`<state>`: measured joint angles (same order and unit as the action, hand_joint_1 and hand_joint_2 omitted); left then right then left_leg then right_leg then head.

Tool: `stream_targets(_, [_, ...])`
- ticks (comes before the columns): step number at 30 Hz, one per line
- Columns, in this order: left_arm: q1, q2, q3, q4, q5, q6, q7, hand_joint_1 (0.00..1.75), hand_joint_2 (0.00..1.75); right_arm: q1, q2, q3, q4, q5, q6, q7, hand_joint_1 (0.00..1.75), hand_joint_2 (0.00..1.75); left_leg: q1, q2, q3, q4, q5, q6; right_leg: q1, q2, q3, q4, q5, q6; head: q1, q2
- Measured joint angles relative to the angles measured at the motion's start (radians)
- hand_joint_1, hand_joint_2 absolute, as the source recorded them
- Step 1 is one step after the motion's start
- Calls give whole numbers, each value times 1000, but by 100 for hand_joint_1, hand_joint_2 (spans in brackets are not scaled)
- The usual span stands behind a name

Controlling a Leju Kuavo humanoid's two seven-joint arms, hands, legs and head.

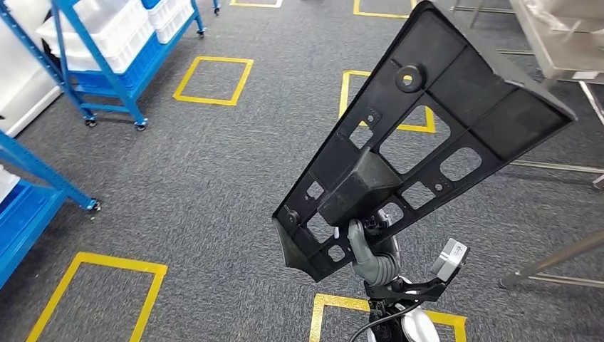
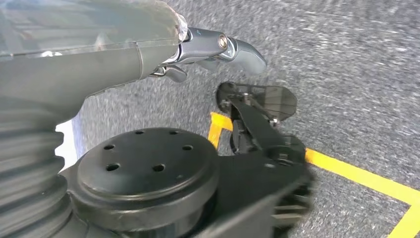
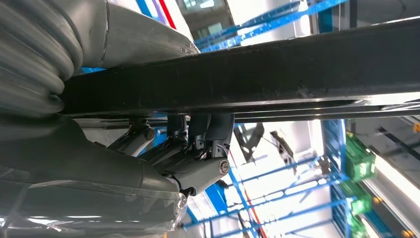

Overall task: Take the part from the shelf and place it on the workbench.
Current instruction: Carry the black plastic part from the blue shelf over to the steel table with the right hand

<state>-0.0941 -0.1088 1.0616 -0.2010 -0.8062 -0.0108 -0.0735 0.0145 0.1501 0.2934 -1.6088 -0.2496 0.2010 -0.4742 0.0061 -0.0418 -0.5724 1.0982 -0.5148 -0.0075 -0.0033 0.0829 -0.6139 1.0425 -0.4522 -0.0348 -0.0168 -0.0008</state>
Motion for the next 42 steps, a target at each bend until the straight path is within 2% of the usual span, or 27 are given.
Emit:
stream_targets(2, [-1,4,0,0,0,17,-1,0,175,-1,7,0,-1,5,1,0,175,175,-4,-32,35,-79,22,7,-3,20,-5,1,4,8,0,0])
stream_targets(4, [-2,5,0,-1,-2,38,-3,0,175,-1,10,0,-3,8,2,1,175,175,-7,-22,40,-92,23,12,-8,39,-10,-4,12,21,0,0])
stream_targets(5, [-3,5,0,-1,-2,46,-4,0,175,0,11,-1,-5,9,3,1,175,175,-6,-10,43,-100,29,17,-8,36,-13,-3,11,26,1,0])
stream_targets(7, [-4,5,0,-1,-3,54,-5,0,175,-1,11,-1,-9,10,4,1,175,175,-4,14,49,-119,42,27,-5,-5,-34,39,-21,33,2,0])
stream_targets(9, [-3,6,0,-2,-4,64,-10,0,175,-3,11,-1,-10,11,6,1,175,175,-5,40,49,-125,45,32,-4,-56,-87,155,-87,38,2,0])
stream_targets(10, [-2,6,0,-2,-4,70,-15,0,175,-2,11,-2,-11,13,6,1,175,175,-6,53,48,-124,44,33,-6,-67,-115,215,-112,41,2,0])
stream_targets(11, [-1,5,0,-2,-5,77,-22,0,175,-1,11,-3,-11,16,6,1,175,175,-7,67,48,-123,43,32,-8,-72,-130,250,-120,44,2,0])
stream_targets(12, [-1,4,0,-2,-7,84,-30,0,175,0,11,-4,-12,19,6,1,175,175,-6,80,48,-122,41,31,-9,-77,-127,250,-109,46,2,0])
stream_targets(14, [-2,1,0,-2,-12,94,-40,0,175,2,11,-5,-17,25,6,1,175,175,-6,102,50,-117,35,26,-10,-98,-63,139,-49,47,2,0])
stream_targets(16, [-3,-2,0,-2,-14,97,-43,0,175,2,12,-6,-24,26,6,1,175,175,-10,119,52,-108,26,16,-4,-133,1,24,-14,39,2,0])
stream_targets(18, [-4,-2,0,-2,-15,98,-43,0,175,2,13,-6,-28,26,6,1,175,175,-14,134,54,-104,19,5,2,-138,14,-7,-15,28,1,0])
stream_targets(20, [-7,-3,0,-2,-15,99,-44,0,175,3,15,-7,-31,26,6,1,175,175,-11,142,58,-101,12,-5,1,-116,12,-11,-12,17,1,0])
stream_targets(22, [-9,-3,0,-2,-15,99,-44,0,175,3,18,-8,-35,26,6,1,175,175,-7,105,42,-56,-22,-16,-3,-98,13,-15,-8,7,1,0])
stream_targets(24, [-9,-3,0,-2,-15,99,-45,0,175,3,22,-8,-38,26,6,1,175,175,-2,59,-15,70,-89,-22,-5,-80,13,-15,-6,1,0,0])
stream_targets(25, [-7,-3,0,-2,-15,99,-45,0,175,3,23,-8,-38,26,6,1,175,175,-2,52,-49,142,-118,-23,-4,-69,12,-15,-6,-1,0,0])
stream_targets(26, [-5,-3,0,-2,-15,99,-45,0,175,4,24,-8,-38,26,6,1,175,175,-2,50,-75,192,-130,-23,-3,-56,12,-15,-5,-1,0,0])
stream_targets(27, [-3,-4,0,-2,-15,99,-44,0,175,4,24,-8,-38,26,6,1,175,175,-2,49,-85,205,-121,-21,-2,-44,13,-14,-5,-2,0,0])
stream_targets(28, [-3,-4,0,-2,-15,99,-44,0,175,5,24,-8,-38,26,6,1,175,175,-2,46,-75,175,-92,-18,-1,-30,14,-13,-5,-2,0,0])
stream_targets(29, [-3,-4,0,-2,-15,100,-45,0,175,5,25,-8,-39,27,6,1,175,175,-2,37,-48,110,-49,-14,-1,-18,16,-13,-5,-1,0,0])
stream_targets(30, [-3,-3,0,-2,-17,103,-46,0,175,5,25,-8,-39,28,6,1,175,175,-2,16,-15,34,-12,-10,-1,-6,17,-12,-5,0,1,0])
stream_targets(31, [-3,-3,0,-2,-20,107,-49,0,175,5,25,-8,-40,30,6,1,175,175,-2,-4,13,-32,13,-5,-1,4,16,-11,-4,2,1,0])
stream_targets(33, [-4,-3,-2,-2,-30,124,-54,0,175,7,27,-8,-42,35,5,1,175,175,-3,-28,36,-90,26,1,-4,23,9,-11,2,13,1,0])
stream_targets(35, [-5,-5,-7,-2,-47,149,-59,0,175,12,27,-11,-45,41,2,1,175,175,-3,-12,38,-99,32,10,-7,34,3,-12,6,26,1,0])
stream_targets(37, [-5,-8,-17,-2,-63,171,-64,0,175,16,27,-16,-49,45,1,1,175,175,0,10,41,-114,43,24,-3,-3,-13,16,-16,35,3,0])
stream_targets(39, [-3,-9,-25,-2,-72,172,-66,0,175,16,27,-20,-51,48,1,1,175,175,0,36,41,-122,48,33,-2,-56,-61,117,-77,40,7,0])
stream_targets(41, [-1,-9,-28,-2,-74,161,-65,0,175,19,27,-23,-51,52,2,0,175,175,-2,63,38,-120,48,35,-7,-71,-115,233,-126,46,8,0])
stream_targets(42, [-1,-9,-29,-2,-72,153,-67,0,175,20,27,-25,-51,55,2,0,175,175,-3,76,37,-119,47,34,-10,-74,-123,253,-125,49,8,0])
